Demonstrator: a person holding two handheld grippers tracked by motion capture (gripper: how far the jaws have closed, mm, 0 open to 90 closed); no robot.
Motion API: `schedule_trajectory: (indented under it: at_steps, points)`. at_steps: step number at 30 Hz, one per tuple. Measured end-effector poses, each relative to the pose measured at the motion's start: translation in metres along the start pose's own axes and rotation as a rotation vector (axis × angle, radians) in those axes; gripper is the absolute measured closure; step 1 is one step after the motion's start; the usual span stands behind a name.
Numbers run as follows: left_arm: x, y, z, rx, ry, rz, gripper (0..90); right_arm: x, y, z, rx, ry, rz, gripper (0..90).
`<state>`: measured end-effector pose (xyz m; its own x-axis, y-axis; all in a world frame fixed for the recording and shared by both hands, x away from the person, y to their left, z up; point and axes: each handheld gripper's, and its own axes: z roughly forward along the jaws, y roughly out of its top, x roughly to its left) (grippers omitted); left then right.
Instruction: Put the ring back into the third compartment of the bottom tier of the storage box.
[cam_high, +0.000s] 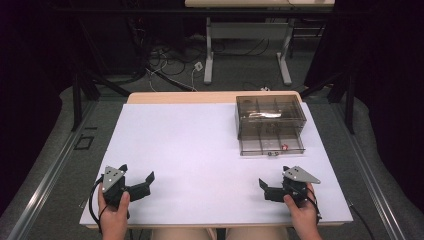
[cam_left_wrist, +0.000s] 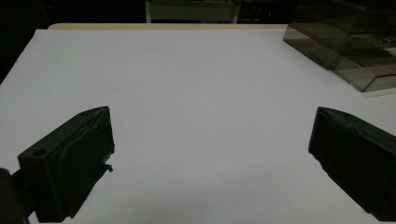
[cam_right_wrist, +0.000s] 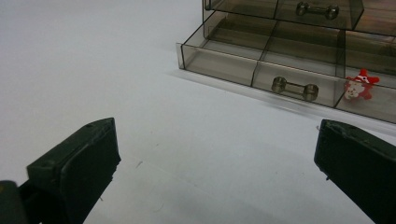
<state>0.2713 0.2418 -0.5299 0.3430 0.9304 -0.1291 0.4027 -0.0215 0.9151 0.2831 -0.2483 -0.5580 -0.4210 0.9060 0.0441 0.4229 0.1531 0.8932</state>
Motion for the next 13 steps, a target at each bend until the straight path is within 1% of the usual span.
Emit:
schedule_trajectory:
  at_steps: [1, 2, 3, 4, 6, 9, 10, 11, 12, 13]
  points:
    - [0.0001, 0.0, -0.0001, 0.0, 0.0, 0.001, 0.4, -0.0002, -0.0005, -0.0017, 0.013, 0.004, -0.011, 0.0]
    - [0.0001, 0.0, -0.0002, -0.001, 0.0, 0.0, 0.4, 0.0002, -0.0012, -0.0017, 0.004, -0.003, -0.016, 0.0]
    - [0.0002, 0.0, -0.0003, -0.001, 0.0, 0.001, 0.4, -0.0001, -0.0014, -0.0024, 0.012, -0.009, -0.028, 0.0]
    - [0.0006, -0.0001, -0.0005, 0.003, 0.001, 0.004, 0.4, 0.0001, -0.0018, -0.0031, 0.018, -0.018, -0.029, 0.0]
    - [0.0007, 0.0, -0.0001, 0.002, 0.004, 0.004, 0.4, -0.0004, -0.0028, -0.0024, 0.01, -0.028, -0.024, 0.0]
    - [0.0006, 0.0002, -0.0002, 0.004, 0.003, 0.005, 0.4, -0.0011, -0.0025, -0.004, 0.005, -0.03, -0.01, 0.0]
    - [0.0004, 0.0, 0.0001, -0.001, 0.006, 0.005, 0.4, -0.0018, -0.0028, -0.0045, 0.006, -0.034, -0.015, 0.0]
    - [0.0004, 0.0, 0.0001, -0.001, 0.006, 0.004, 0.4, -0.0017, -0.0032, -0.0054, 0.016, -0.035, -0.009, 0.0]
    - [0.0005, 0.0001, 0.0002, -0.002, 0.006, 0.005, 0.4, -0.0027, -0.0042, -0.0051, 0.012, -0.039, -0.015, 0.0]
    - [0.0005, 0.0, 0.0004, -0.002, 0.005, 0.005, 0.4, -0.0033, -0.0051, -0.0057, 0.024, -0.044, -0.006, 0.0]
